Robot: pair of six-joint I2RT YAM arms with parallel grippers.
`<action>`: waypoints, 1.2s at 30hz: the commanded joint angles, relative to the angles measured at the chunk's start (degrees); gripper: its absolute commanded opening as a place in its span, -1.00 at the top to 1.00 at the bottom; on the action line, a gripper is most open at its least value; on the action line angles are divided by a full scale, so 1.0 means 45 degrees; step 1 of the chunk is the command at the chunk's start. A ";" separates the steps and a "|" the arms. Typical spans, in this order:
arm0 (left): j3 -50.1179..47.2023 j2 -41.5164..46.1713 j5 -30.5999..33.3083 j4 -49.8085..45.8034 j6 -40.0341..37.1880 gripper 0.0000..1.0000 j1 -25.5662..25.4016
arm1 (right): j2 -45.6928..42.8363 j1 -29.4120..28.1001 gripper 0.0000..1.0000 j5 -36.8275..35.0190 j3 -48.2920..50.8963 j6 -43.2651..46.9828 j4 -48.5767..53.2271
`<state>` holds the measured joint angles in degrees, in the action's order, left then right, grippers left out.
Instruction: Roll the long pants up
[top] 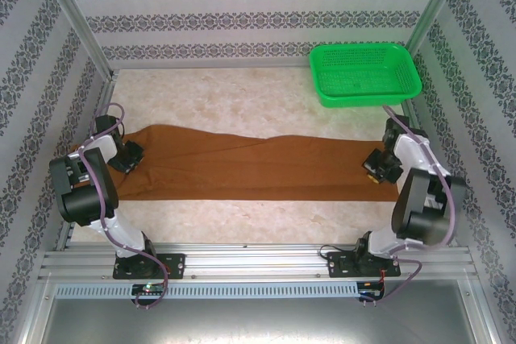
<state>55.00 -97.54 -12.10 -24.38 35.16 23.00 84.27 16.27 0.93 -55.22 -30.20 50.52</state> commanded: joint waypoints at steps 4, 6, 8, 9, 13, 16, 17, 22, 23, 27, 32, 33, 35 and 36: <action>0.0141 0.0346 0.1538 -0.0589 0.0175 0.70 0.0241 | -0.2740 0.0861 1.00 -0.1829 -0.0784 0.0490 0.2083; 0.0037 0.0269 0.1431 -0.0526 0.0206 0.70 0.0412 | -0.3339 0.1020 1.00 -0.1986 -0.0743 0.0438 0.2450; -0.0090 0.0269 0.1431 -0.0436 0.0234 0.70 0.0490 | -0.3529 0.1126 1.00 -0.2146 -0.0644 0.0431 0.2731; -0.0101 0.0250 0.1382 -0.0421 0.0249 0.70 0.0512 | -0.3531 0.1166 1.00 -0.2346 -0.0593 0.0433 0.2893; -0.0017 0.0263 0.1211 -0.0518 0.0300 0.70 0.0710 | -0.3488 0.1294 1.00 -0.2785 -0.0083 0.0264 0.2945; 0.0086 0.0405 0.1238 -0.0660 0.0342 0.70 0.0934 | -0.3261 0.1394 1.00 -0.3186 -0.0141 0.0216 0.3186; 0.0135 0.0440 0.1173 -0.0713 0.0332 0.69 0.1060 | -0.3211 0.1418 1.00 -0.3140 -0.0232 0.0315 0.3316; 0.0355 0.0716 0.1507 -0.0983 0.0159 0.69 0.1314 | -0.3209 0.2149 1.00 -0.2306 -0.1155 0.1265 0.4750; 0.0385 0.0737 0.1578 -0.0998 0.0122 0.69 0.1304 | -0.3285 0.2127 1.00 -0.2370 -0.1266 0.1263 0.5037; 0.0483 0.0548 0.1502 -0.0982 0.0034 0.68 0.1311 | -0.3121 0.1237 0.32 -0.1251 -0.0943 0.1300 0.5065; 0.0596 0.0465 0.1469 -0.0933 -0.0020 0.67 0.1312 | -0.1683 0.0371 -0.08 -0.0303 -0.1868 0.1172 0.5394; 0.0642 0.0464 0.1412 -0.0944 -0.0030 0.67 0.1314 | -0.1495 0.0328 -0.09 -0.0232 -0.1925 0.1110 0.5099; 0.0697 0.0479 0.1173 -0.0855 -0.0039 0.67 0.1313 | -0.0904 0.0291 -0.12 0.0130 -0.1947 0.0981 0.4313; 0.0676 0.0483 0.0857 -0.0712 -0.0061 0.67 0.1295 | -0.0372 0.0181 -0.08 0.0189 -0.1886 0.0848 0.3830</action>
<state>56.73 -95.50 -7.18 -27.20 35.59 28.25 79.00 17.82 -0.58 -62.74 -25.28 71.40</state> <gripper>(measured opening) 0.164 0.547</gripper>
